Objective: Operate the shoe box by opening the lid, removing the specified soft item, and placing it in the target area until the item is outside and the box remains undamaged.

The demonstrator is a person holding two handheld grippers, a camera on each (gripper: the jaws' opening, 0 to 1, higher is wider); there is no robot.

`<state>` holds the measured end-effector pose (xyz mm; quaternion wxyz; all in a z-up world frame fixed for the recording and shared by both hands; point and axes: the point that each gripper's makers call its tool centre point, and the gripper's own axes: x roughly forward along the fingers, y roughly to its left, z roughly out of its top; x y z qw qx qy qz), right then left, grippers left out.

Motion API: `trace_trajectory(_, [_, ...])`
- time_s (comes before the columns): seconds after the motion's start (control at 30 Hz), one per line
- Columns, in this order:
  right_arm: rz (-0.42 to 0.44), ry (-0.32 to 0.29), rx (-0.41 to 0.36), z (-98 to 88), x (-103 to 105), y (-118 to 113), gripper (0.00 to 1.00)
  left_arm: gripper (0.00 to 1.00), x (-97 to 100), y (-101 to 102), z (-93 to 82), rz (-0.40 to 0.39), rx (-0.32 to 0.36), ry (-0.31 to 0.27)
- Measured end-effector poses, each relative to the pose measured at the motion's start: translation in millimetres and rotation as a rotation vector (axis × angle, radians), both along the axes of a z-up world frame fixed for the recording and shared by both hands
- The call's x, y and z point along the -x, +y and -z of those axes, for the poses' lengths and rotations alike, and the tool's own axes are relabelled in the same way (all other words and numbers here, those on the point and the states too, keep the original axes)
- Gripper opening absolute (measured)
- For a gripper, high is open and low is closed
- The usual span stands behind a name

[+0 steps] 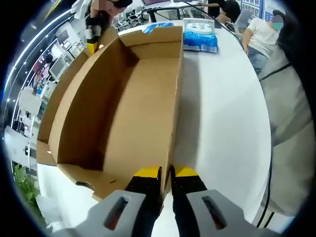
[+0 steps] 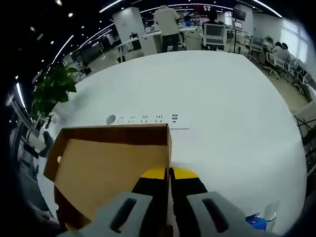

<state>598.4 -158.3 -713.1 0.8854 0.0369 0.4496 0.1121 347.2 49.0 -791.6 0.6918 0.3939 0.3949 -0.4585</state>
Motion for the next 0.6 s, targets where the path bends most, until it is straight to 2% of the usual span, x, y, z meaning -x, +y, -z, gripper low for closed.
trace_trajectory(0.3, [-0.011, -0.076, 0.007, -13.5, -10, -2, 0.0, 0.05, 1.9, 1, 1.4, 0.037, -0.034, -0.027])
trace_trajectory(0.6, [-0.014, -0.122, 0.016, -26.1, -9, -3, 0.0, 0.05, 0.5, 2, 0.8, 0.034, -0.031, -0.019])
